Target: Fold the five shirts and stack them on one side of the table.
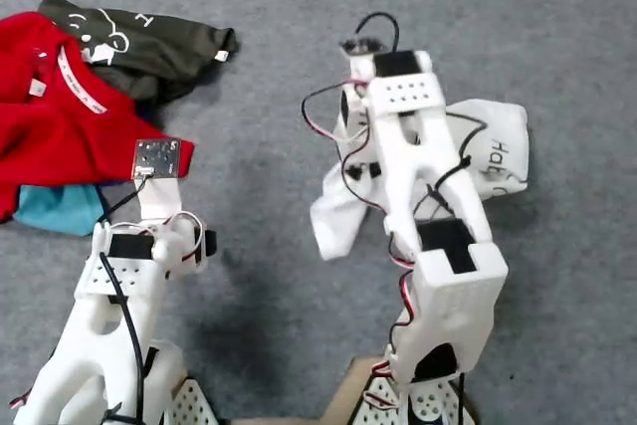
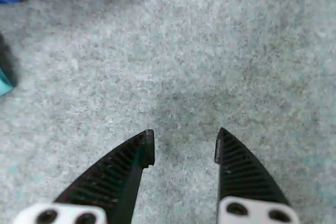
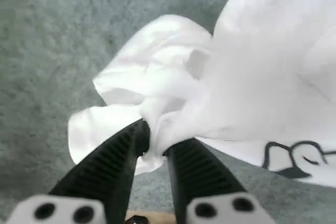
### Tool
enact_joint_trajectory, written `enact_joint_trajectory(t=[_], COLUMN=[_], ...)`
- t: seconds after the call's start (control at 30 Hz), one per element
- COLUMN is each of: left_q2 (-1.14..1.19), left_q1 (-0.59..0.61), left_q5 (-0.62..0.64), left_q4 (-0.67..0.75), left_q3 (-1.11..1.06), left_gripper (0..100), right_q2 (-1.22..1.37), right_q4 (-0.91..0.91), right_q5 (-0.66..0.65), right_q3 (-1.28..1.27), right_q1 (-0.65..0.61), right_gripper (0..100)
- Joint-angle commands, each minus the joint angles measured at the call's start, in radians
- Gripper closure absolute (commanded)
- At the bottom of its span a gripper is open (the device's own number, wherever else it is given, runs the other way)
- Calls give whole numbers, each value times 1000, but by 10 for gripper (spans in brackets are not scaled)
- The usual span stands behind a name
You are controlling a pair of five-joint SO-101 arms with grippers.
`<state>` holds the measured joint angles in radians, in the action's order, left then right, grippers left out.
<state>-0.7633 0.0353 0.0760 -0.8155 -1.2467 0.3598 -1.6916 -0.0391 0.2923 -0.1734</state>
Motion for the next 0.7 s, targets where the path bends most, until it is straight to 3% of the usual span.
enact_joint_trajectory(t=[0.0, 0.17, 0.3, 0.4, 0.5, 0.67], left_q2=[-6, -6, -6, -6, -6, -6], left_q1=[8, 8, 8, 10, 10, 10], left_q5=[2, 2, 2, 2, 2, 2], left_q4=[3, 3, 3, 3, 3, 3], left_q3=[50, 50, 50, 50, 50, 50], left_gripper=[798, 800, 801, 801, 801, 801], right_q2=[-125, -245, -291, -291, -291, -240], right_q4=[-71, -72, -68, -68, -64, -68], right_q5=[-8, 15, 114, 192, 224, 215], right_q3=[197, 372, 544, 696, 750, 489], right_q1=[-5, -158, -315, -362, -338, -71], right_gripper=[969, 970, 970, 970, 969, 969])
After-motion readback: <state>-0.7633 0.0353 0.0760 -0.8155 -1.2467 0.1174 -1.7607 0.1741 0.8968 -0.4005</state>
